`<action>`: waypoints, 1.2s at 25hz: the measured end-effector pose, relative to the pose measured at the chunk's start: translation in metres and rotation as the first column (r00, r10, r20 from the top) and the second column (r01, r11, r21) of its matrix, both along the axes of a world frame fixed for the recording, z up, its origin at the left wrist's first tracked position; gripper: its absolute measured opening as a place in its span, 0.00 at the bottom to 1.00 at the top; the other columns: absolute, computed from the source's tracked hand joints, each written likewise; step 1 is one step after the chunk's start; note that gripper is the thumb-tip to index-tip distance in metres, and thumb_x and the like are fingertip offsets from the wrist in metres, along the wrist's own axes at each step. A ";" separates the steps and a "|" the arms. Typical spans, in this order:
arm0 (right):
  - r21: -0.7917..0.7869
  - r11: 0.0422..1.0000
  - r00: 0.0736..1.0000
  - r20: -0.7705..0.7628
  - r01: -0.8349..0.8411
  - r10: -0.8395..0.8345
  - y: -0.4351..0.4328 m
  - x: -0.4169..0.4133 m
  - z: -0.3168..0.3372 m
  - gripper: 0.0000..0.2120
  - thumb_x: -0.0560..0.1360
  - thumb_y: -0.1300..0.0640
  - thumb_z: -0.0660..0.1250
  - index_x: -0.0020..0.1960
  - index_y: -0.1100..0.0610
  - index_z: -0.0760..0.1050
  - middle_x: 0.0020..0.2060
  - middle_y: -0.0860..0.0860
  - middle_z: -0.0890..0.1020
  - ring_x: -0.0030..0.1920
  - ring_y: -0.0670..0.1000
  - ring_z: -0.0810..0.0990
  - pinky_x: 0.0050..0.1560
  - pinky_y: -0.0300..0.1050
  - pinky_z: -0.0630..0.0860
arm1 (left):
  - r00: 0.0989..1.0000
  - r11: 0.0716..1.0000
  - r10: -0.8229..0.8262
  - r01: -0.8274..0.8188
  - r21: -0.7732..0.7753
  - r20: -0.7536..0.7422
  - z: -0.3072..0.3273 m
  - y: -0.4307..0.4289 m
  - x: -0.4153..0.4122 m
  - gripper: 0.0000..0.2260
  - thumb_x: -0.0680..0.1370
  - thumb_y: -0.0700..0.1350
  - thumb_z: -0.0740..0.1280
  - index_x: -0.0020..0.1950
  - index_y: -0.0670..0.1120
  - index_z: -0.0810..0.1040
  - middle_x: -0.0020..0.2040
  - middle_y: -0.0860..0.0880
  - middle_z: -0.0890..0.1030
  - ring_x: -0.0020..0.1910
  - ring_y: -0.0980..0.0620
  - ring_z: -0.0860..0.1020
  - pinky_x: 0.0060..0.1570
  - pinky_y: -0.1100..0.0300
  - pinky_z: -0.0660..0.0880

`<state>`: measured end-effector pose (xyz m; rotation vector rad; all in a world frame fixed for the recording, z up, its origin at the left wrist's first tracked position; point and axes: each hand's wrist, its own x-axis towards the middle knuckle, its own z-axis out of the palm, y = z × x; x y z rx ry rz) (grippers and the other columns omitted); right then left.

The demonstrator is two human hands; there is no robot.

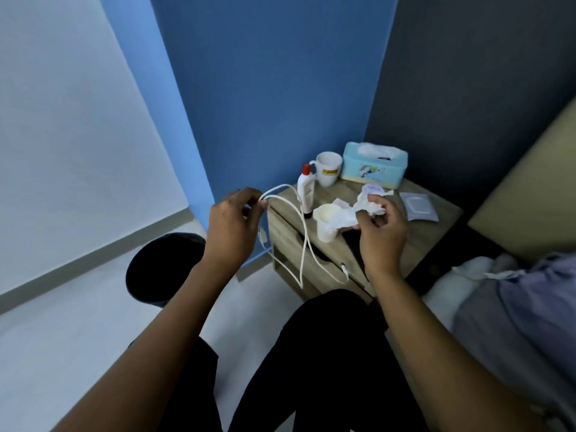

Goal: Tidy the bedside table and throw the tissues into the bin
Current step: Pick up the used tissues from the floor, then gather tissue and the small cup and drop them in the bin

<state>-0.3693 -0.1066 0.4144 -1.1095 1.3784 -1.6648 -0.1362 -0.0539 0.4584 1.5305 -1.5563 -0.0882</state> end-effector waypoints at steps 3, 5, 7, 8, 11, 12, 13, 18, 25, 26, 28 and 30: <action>0.011 0.998 0.995 0.085 0.060 -0.061 0.000 -0.029 0.011 0.13 0.71 0.67 0.70 0.52 0.53 0.79 0.49 0.52 0.84 0.47 0.50 0.84 0.40 0.43 0.82 | 0.996 0.997 -0.068 0.066 -0.035 -0.052 0.030 -0.010 -0.036 0.06 0.78 0.46 0.68 0.44 0.45 0.81 0.37 0.53 0.80 0.34 0.52 0.80 0.37 0.60 0.75; 0.013 0.993 0.985 0.122 0.118 -0.119 0.000 -0.052 0.020 0.12 0.72 0.69 0.69 0.54 0.58 0.79 0.48 0.53 0.83 0.44 0.47 0.83 0.34 0.36 0.79 | 0.989 0.992 -0.121 0.118 -0.035 -0.090 0.045 -0.022 -0.061 0.06 0.78 0.47 0.69 0.44 0.46 0.81 0.35 0.56 0.79 0.32 0.56 0.79 0.36 0.63 0.74; 0.013 0.982 0.975 0.123 0.186 -0.187 -0.001 -0.078 0.026 0.12 0.72 0.69 0.68 0.54 0.59 0.79 0.46 0.52 0.83 0.40 0.39 0.82 0.35 0.33 0.78 | 0.979 0.987 -0.160 0.157 -0.031 -0.123 0.059 -0.037 -0.086 0.06 0.77 0.47 0.69 0.43 0.46 0.81 0.33 0.56 0.80 0.30 0.59 0.77 0.35 0.63 0.72; 0.011 0.975 0.969 0.109 0.221 -0.221 -0.002 -0.089 0.026 0.13 0.72 0.67 0.69 0.53 0.55 0.79 0.47 0.53 0.83 0.41 0.38 0.82 0.39 0.37 0.80 | 0.975 0.985 -0.172 0.170 -0.025 -0.139 0.064 -0.046 -0.095 0.07 0.77 0.47 0.69 0.43 0.46 0.81 0.34 0.54 0.81 0.30 0.57 0.78 0.35 0.61 0.73; 0.011 0.951 0.948 0.077 0.308 -0.308 -0.012 -0.119 0.018 0.12 0.66 0.57 0.71 0.47 0.43 0.80 0.49 0.53 0.85 0.49 0.54 0.84 0.51 0.61 0.81 | 0.963 0.979 -0.201 0.204 -0.003 -0.181 0.079 -0.076 -0.123 0.06 0.77 0.46 0.69 0.42 0.45 0.80 0.34 0.51 0.82 0.32 0.51 0.81 0.39 0.56 0.78; 0.015 0.947 0.944 0.079 0.320 -0.320 -0.019 -0.128 0.009 0.12 0.65 0.55 0.71 0.45 0.42 0.80 0.49 0.54 0.85 0.50 0.57 0.84 0.51 0.64 0.80 | 0.960 0.978 -0.206 0.211 0.003 -0.189 0.081 -0.086 -0.130 0.06 0.77 0.46 0.69 0.42 0.46 0.80 0.35 0.51 0.82 0.32 0.50 0.82 0.39 0.56 0.79; 0.026 0.944 0.940 0.089 0.328 -0.329 -0.022 -0.134 0.004 0.12 0.65 0.55 0.71 0.45 0.41 0.80 0.49 0.55 0.85 0.50 0.58 0.84 0.51 0.65 0.80 | 0.957 0.976 -0.213 0.219 0.008 -0.196 0.083 -0.097 -0.137 0.05 0.77 0.46 0.69 0.42 0.46 0.80 0.35 0.50 0.82 0.33 0.50 0.82 0.40 0.55 0.80; 0.072 0.948 0.945 0.090 0.309 -0.314 -0.026 -0.138 -0.002 0.14 0.68 0.61 0.71 0.44 0.41 0.80 0.50 0.54 0.85 0.52 0.57 0.84 0.53 0.60 0.81 | 0.953 0.969 -0.229 0.242 0.044 -0.198 0.072 -0.155 -0.159 0.06 0.77 0.46 0.69 0.41 0.47 0.80 0.37 0.49 0.82 0.37 0.48 0.83 0.42 0.51 0.81; 0.142 0.957 0.956 0.121 0.251 -0.269 -0.059 -0.141 -0.033 0.14 0.70 0.67 0.70 0.50 0.50 0.80 0.45 0.49 0.84 0.43 0.49 0.83 0.44 0.50 0.81 | 0.954 0.951 -0.115 0.186 0.246 -0.276 0.019 -0.232 -0.165 0.09 0.75 0.45 0.70 0.35 0.48 0.77 0.36 0.43 0.83 0.37 0.41 0.84 0.39 0.44 0.82; 0.145 0.959 0.955 0.137 0.243 -0.263 -0.063 -0.140 -0.037 0.14 0.71 0.68 0.70 0.51 0.52 0.80 0.44 0.48 0.84 0.42 0.48 0.83 0.41 0.47 0.81 | 0.956 0.942 -0.087 0.171 0.289 -0.281 0.008 -0.241 -0.165 0.10 0.75 0.46 0.70 0.34 0.49 0.76 0.36 0.42 0.83 0.38 0.40 0.84 0.40 0.42 0.82; 0.158 0.961 0.956 0.153 0.226 -0.250 -0.069 -0.137 -0.046 0.14 0.72 0.70 0.69 0.51 0.54 0.79 0.43 0.48 0.84 0.40 0.44 0.83 0.36 0.39 0.79 | 0.955 0.913 -0.032 0.147 0.381 -0.294 -0.014 -0.259 -0.166 0.10 0.74 0.47 0.70 0.33 0.49 0.76 0.38 0.41 0.84 0.39 0.40 0.84 0.42 0.43 0.82; 0.163 0.965 0.961 0.154 0.205 -0.231 -0.072 -0.135 -0.055 0.14 0.72 0.71 0.69 0.51 0.54 0.79 0.43 0.47 0.84 0.39 0.43 0.83 0.35 0.36 0.78 | 0.958 0.888 0.008 0.126 0.443 -0.287 -0.034 -0.274 -0.169 0.10 0.74 0.48 0.71 0.35 0.47 0.78 0.40 0.40 0.85 0.40 0.41 0.84 0.44 0.43 0.82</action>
